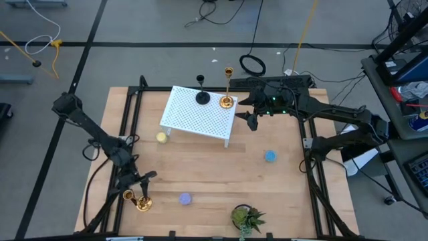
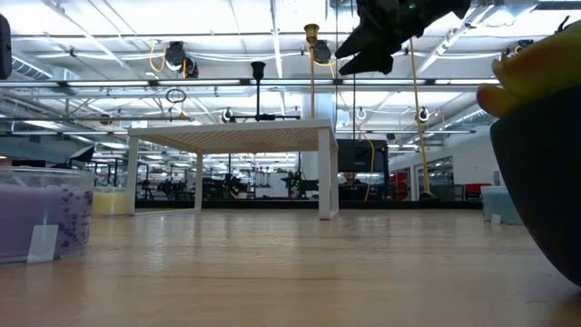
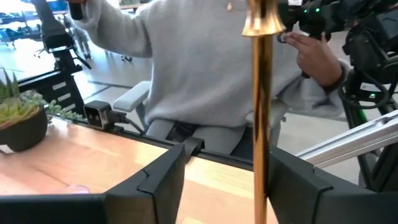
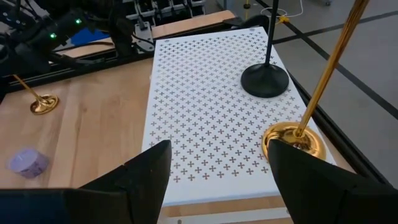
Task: Pick & Place candle stick holders
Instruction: Put the gold candle holder on the shelf
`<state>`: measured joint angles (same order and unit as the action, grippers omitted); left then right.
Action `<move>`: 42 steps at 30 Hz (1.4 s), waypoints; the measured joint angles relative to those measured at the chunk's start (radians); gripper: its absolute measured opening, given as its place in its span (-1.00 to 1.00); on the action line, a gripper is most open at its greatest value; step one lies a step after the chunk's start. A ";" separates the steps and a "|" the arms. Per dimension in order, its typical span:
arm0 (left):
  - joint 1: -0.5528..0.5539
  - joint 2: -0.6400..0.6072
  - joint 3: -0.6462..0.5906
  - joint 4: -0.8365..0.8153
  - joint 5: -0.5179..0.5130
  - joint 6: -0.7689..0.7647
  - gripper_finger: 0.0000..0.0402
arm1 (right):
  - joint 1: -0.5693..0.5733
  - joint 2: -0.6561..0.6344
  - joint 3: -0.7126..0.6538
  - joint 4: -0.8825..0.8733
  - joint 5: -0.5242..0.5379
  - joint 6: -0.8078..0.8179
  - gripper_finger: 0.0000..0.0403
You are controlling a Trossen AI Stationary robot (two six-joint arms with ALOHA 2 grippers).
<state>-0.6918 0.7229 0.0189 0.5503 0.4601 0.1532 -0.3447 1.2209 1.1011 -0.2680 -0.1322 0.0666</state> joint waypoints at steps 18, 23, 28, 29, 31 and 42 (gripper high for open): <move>0.004 0.004 0.019 0.126 -0.275 -0.042 -0.92 | 0.000 0.000 0.000 0.001 0.000 0.000 0.27; 0.036 0.004 0.107 0.093 -0.476 -0.055 -0.90 | 0.000 0.001 0.000 0.022 0.000 -0.022 0.26; 0.098 0.004 0.292 -0.069 -0.731 -0.061 -0.93 | 0.000 0.001 0.000 0.031 0.000 -0.025 0.26; 0.113 0.004 0.330 -0.093 -0.782 -0.064 -0.94 | 0.000 0.001 0.000 0.031 0.000 -0.025 0.26; 0.147 0.004 0.406 -0.119 -0.873 -0.100 -0.94 | 0.000 0.001 0.000 0.031 0.000 -0.026 0.26; 0.524 0.003 0.641 -0.257 -0.959 -0.113 -0.94 | 0.000 0.001 0.000 0.031 0.000 -0.052 0.26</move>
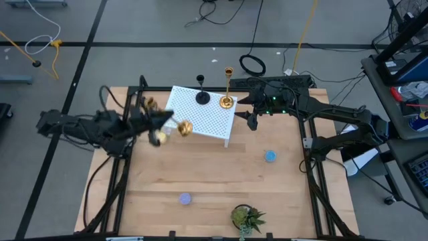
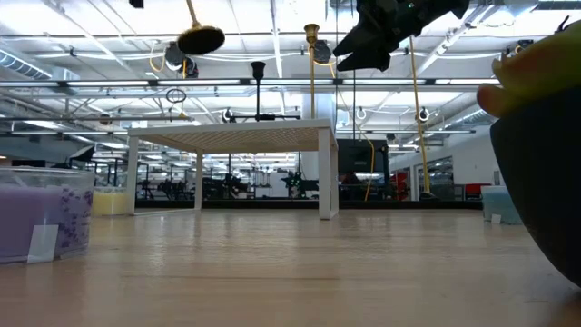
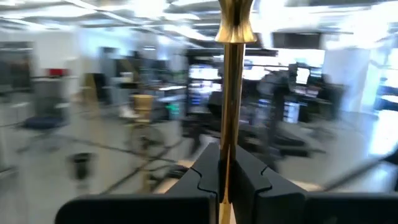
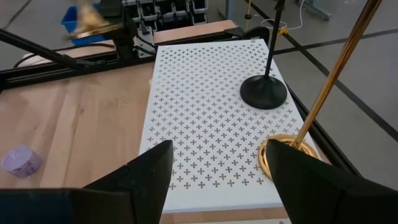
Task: Pick & Place candle stick holders
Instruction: Put the gold candle holder on the shelf
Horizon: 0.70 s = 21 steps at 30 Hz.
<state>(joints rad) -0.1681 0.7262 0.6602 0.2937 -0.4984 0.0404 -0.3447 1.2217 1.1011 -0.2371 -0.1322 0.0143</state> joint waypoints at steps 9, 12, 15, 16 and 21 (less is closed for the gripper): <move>0.401 0.043 0.005 -0.055 0.087 -0.098 -0.94 | 0.000 0.007 0.000 0.001 0.000 -0.015 0.26; 0.536 0.083 0.006 -0.046 0.141 -0.138 -0.94 | 0.000 0.017 -0.003 0.001 0.000 -0.033 0.26; 0.642 0.143 0.006 -0.047 0.198 -0.152 -0.93 | 0.000 0.015 -0.036 0.059 0.000 -0.034 0.26; 0.672 0.164 0.006 -0.045 0.214 -0.148 -0.92 | 0.000 0.014 -0.056 0.092 0.000 -0.034 0.26; 0.781 0.272 0.006 0.053 0.324 -0.148 -0.92 | 0.000 0.015 -0.158 0.224 -0.002 -0.024 0.26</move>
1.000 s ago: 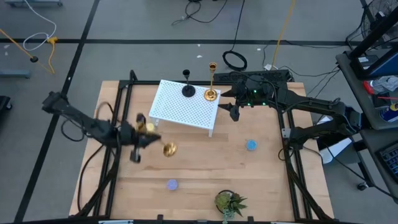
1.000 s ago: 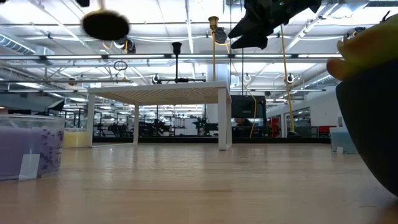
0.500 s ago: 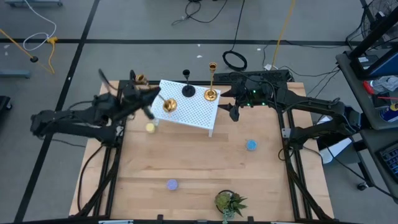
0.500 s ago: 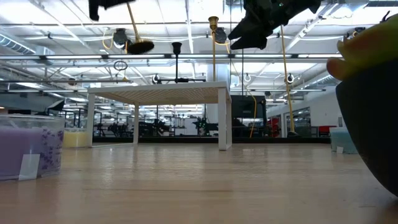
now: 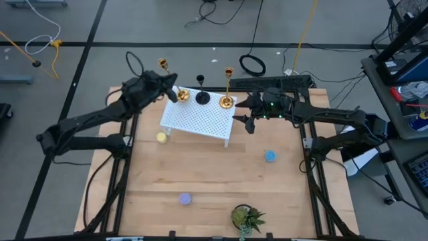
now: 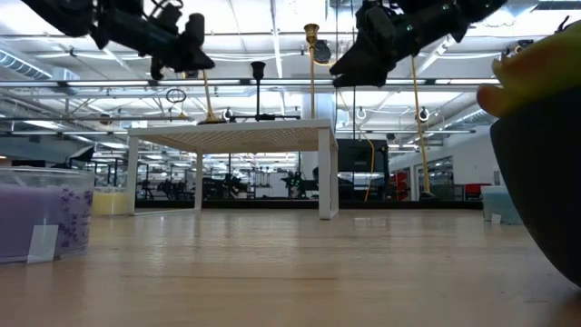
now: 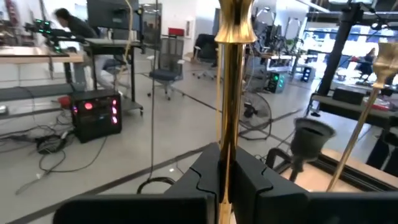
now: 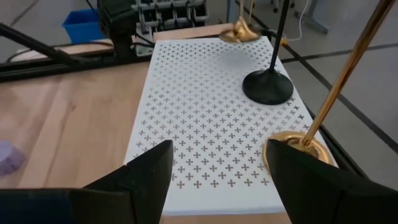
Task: Pick & Place candle stick holders
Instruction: Put the gold candle holder on the shelf
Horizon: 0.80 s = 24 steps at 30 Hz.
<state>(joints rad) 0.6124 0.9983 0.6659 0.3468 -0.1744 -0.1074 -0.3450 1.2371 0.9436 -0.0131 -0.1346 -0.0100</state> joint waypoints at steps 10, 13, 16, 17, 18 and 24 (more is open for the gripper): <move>0.085 0.133 0.002 0.053 0.025 0.007 -0.89 | 0.000 -0.004 -0.090 0.068 0.000 0.003 0.26; 0.089 0.145 0.002 0.056 0.049 0.023 -0.88 | 0.000 -0.004 -0.098 0.067 -0.001 0.003 0.26; 0.088 0.145 0.002 0.056 0.095 0.051 -0.92 | 0.000 -0.004 -0.100 0.068 -0.001 0.002 0.26; 0.087 0.145 0.001 0.057 0.105 0.063 -0.93 | 0.000 -0.004 -0.100 0.068 -0.001 0.002 0.26; 0.087 0.145 0.001 0.057 0.106 0.073 -0.93 | 0.000 -0.004 -0.100 0.068 -0.001 0.001 0.26; 0.087 0.145 0.000 0.053 0.113 0.099 -0.71 | 0.000 -0.004 -0.100 0.067 -0.001 -0.002 0.26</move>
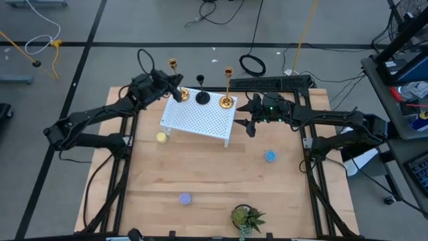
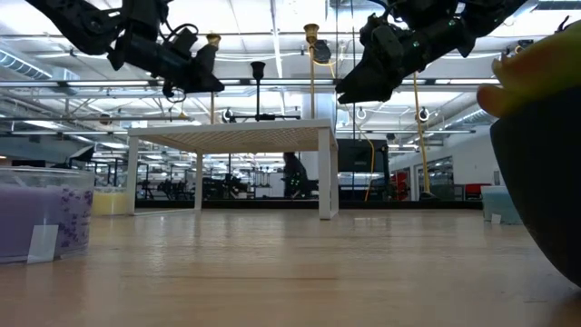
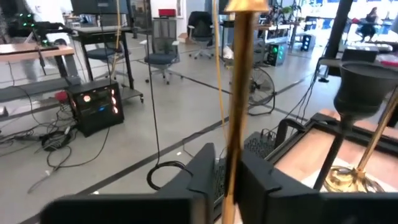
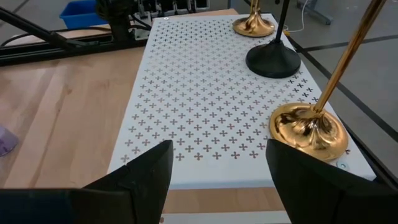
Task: Pick & Place candle stick holders
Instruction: Put the gold candle holder on the shelf, then put the yellow scented candle on the shelf
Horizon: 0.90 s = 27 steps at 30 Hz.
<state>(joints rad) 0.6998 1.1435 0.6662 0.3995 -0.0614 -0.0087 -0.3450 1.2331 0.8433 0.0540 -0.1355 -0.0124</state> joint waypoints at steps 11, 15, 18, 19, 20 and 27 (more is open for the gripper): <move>-0.014 -0.051 -0.002 -0.059 0.012 0.045 -0.13 | 0.000 0.000 0.000 -0.002 0.000 0.000 0.26; -0.037 -0.142 -0.002 -0.174 0.012 0.045 -0.01 | 0.000 0.000 0.000 -0.006 0.000 0.000 0.26; -0.065 -0.221 -0.002 -0.291 0.012 0.034 0.02 | 0.000 0.000 0.000 -0.006 0.000 0.000 0.26; -0.077 -0.247 -0.002 -0.335 0.012 0.022 0.03 | 0.000 0.000 0.000 -0.006 0.000 0.000 0.26; -0.091 -0.270 -0.002 -0.380 0.012 0.010 0.03 | 0.000 0.000 0.000 -0.006 0.000 0.000 0.26; -0.214 -0.379 -0.002 -0.663 0.012 -0.131 0.03 | 0.000 0.000 0.000 -0.006 0.000 -0.011 0.26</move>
<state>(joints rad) 0.4854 0.7647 0.6647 -0.2639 -0.0494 -0.1399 -0.3450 1.2335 0.8429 0.0483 -0.1356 -0.0231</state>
